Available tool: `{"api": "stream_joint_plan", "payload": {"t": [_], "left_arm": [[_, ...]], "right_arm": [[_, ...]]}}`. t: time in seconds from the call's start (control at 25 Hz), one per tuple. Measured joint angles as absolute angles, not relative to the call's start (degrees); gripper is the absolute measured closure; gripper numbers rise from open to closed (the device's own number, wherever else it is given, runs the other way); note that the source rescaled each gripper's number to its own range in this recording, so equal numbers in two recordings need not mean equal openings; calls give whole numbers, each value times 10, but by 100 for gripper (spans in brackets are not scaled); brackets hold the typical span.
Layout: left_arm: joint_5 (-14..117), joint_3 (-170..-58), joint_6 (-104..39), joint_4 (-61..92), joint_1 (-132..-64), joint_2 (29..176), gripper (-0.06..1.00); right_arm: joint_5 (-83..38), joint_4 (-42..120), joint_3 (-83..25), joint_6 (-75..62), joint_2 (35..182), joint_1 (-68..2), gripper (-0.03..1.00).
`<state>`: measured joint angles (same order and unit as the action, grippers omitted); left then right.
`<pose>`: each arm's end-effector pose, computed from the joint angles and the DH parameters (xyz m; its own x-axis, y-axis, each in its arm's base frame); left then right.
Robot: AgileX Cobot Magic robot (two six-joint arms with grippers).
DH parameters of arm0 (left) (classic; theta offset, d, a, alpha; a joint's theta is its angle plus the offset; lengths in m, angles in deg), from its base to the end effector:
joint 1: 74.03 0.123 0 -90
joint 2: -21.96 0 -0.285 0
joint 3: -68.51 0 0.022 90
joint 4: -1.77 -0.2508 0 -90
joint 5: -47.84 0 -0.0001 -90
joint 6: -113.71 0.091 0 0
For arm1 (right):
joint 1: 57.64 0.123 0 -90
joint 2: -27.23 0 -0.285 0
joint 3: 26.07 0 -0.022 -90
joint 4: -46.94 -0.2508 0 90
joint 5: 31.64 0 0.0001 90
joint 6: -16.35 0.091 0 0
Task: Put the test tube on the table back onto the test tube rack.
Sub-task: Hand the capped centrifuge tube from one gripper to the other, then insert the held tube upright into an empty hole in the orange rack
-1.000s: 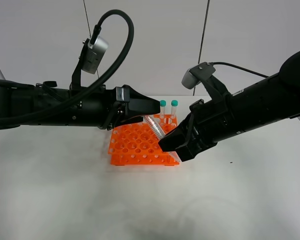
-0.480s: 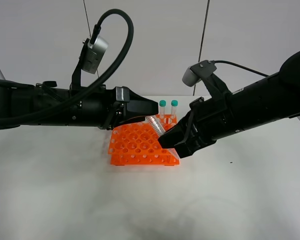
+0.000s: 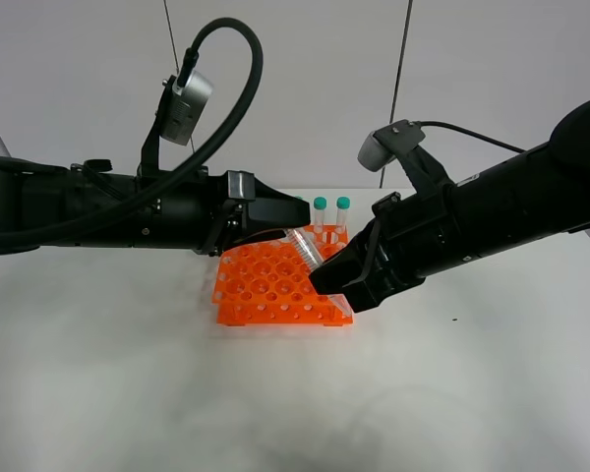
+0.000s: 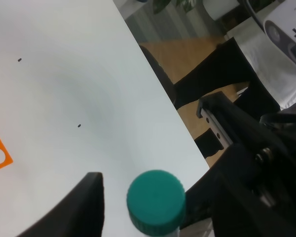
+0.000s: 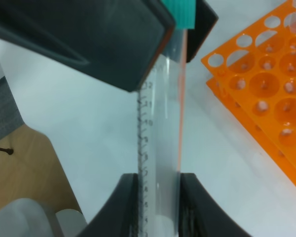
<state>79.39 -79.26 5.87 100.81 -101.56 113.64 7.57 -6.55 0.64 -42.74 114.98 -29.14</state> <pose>0.2418 -0.1792 0.2492 -0.7511 -0.0679 -0.6567 0.5019 0.5876 -0.6348 0.2206 0.1725 0.2636 -0.5060 -0.4915 -0.7088 -0.8284 0.5060 0.2404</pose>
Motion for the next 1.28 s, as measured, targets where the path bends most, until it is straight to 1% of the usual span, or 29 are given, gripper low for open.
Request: {"api": "stream_joint_plan", "payload": {"t": [0.04, 0.12, 0.16, 0.2, 0.6, 0.64, 0.68, 0.72, 0.76, 0.8, 0.84, 0.92, 1.0, 1.16, 1.28], "left_arm": [[794, -793, 59, 1008, -1016, 1136, 50], [794, -793, 59, 1008, -1016, 1136, 68], [794, -793, 59, 1008, -1016, 1136, 83], [794, -793, 59, 1008, -1016, 1136, 94], [795, -793, 59, 1008, -1016, 1136, 93], [795, -793, 59, 1008, -1016, 1136, 93], [795, -793, 59, 1008, -1016, 1136, 93], [795, -793, 59, 1008, -1016, 1136, 93], [795, -793, 59, 1008, -1016, 1136, 93], [795, -793, 59, 1008, -1016, 1136, 93], [795, -793, 59, 1008, -1016, 1136, 93], [795, -793, 59, 1008, -1016, 1136, 93], [795, -793, 59, 1008, -1016, 1136, 93], [795, -793, 59, 1008, -1016, 1136, 93], [795, -793, 59, 1008, -1016, 1136, 93]], "right_arm": [[76, -65, 6, -427, 1150, -291, 95], [76, -64, 6, -427, 1150, -291, 95], [76, -62, 6, -427, 1150, -291, 95], [76, -61, 6, -427, 1150, -291, 95], [76, -56, 6, -427, 1150, -291, 94], [75, -55, 6, -427, 1150, -291, 87], [74, -54, 6, -427, 1150, -291, 72], [71, -53, 6, -427, 1150, -291, 55], [70, -53, 6, -427, 1150, -291, 33], [69, -53, 6, -427, 1150, -291, 18], [69, -53, 6, -427, 1150, -291, 9], [69, -53, 6, -427, 1150, -291, 2], [75, -48, 6, -418, 1150, -291, -1], [139, 26, -41, -324, 1150, -291, -3], [211, 131, -106, -197, 1150, -291, -3]]}}
